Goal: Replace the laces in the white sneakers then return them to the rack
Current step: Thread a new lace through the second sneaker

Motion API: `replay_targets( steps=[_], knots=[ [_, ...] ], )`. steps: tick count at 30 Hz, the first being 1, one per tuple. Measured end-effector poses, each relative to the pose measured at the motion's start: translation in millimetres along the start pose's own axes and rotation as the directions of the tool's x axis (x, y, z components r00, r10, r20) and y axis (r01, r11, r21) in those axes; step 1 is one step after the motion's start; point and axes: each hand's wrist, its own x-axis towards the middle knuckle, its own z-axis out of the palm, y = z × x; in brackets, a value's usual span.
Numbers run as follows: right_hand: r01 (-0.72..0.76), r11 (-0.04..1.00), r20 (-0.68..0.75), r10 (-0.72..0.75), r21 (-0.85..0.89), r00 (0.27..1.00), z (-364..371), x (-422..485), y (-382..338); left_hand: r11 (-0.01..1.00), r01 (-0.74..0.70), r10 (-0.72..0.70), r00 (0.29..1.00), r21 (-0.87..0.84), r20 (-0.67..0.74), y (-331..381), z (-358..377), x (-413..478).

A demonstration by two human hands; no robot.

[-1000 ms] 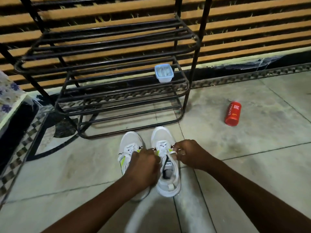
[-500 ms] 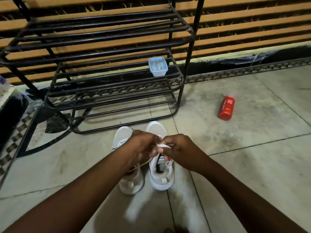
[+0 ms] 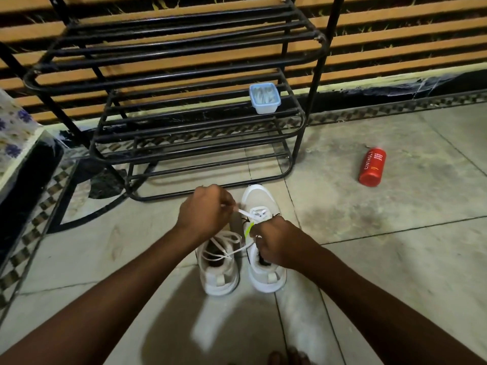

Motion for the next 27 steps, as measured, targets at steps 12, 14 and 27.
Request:
replay_targets(
  steps=[12,14,27],
  knots=[
    [-0.375,0.773,-0.102,0.488,0.512,0.867,-1.5,-2.0,-2.4,0.717,0.071,-0.015,0.996,-0.693,0.087,19.9,17.1,-3.9],
    [-0.312,0.717,-0.12,0.482,0.623,0.868,-12.5,-3.6,-5.1,0.538,0.188,-0.053,0.98,-0.822,0.19,28.9,20.9,-6.0],
    [-0.244,0.818,-0.283,0.436,0.521,0.855,-34.7,5.6,34.9,0.508,0.238,0.096,0.94,-0.828,0.329,32.3,31.0,-10.5]
  ],
)
